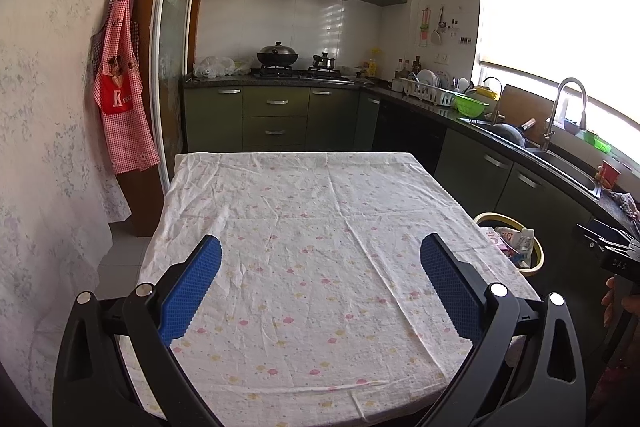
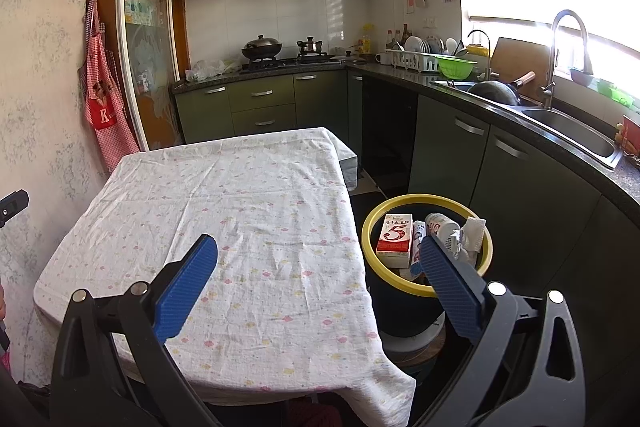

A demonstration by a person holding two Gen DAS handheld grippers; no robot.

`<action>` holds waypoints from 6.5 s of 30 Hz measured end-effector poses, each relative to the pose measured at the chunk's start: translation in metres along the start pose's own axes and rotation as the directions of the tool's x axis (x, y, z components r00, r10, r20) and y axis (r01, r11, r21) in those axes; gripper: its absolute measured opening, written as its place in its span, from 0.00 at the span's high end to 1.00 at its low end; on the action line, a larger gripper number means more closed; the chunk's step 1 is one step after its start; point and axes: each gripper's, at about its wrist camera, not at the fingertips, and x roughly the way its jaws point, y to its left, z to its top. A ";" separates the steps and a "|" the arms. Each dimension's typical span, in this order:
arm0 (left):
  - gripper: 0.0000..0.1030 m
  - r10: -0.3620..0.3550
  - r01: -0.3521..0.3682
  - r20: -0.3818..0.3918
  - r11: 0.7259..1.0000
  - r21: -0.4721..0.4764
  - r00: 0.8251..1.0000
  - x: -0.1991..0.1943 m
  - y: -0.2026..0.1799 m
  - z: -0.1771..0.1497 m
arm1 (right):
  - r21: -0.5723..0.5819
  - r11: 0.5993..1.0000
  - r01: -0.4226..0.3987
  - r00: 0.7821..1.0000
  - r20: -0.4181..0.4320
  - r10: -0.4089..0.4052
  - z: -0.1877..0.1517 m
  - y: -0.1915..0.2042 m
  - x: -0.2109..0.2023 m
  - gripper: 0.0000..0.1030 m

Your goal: Collect trash

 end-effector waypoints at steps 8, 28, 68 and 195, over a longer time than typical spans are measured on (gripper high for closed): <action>0.05 -0.030 0.030 -0.019 1.000 0.000 0.999 0.012 -0.003 0.004 | 0.001 1.000 -0.005 1.000 -0.017 0.005 -0.007 0.003 0.009 0.07; 0.05 0.146 -0.150 -0.298 0.989 0.009 0.943 0.272 0.082 0.047 | -0.066 0.981 -0.180 0.939 -0.308 0.152 0.077 0.075 0.262 0.07; 0.03 0.203 -0.222 -0.470 0.975 0.016 0.859 0.410 0.125 0.045 | -0.104 0.990 -0.096 0.894 -0.447 0.040 0.065 0.116 0.391 0.05; 0.03 0.201 -0.221 -0.469 0.975 0.013 0.860 0.410 0.127 0.046 | -0.104 0.990 -0.096 0.894 -0.447 0.039 0.065 0.116 0.391 0.05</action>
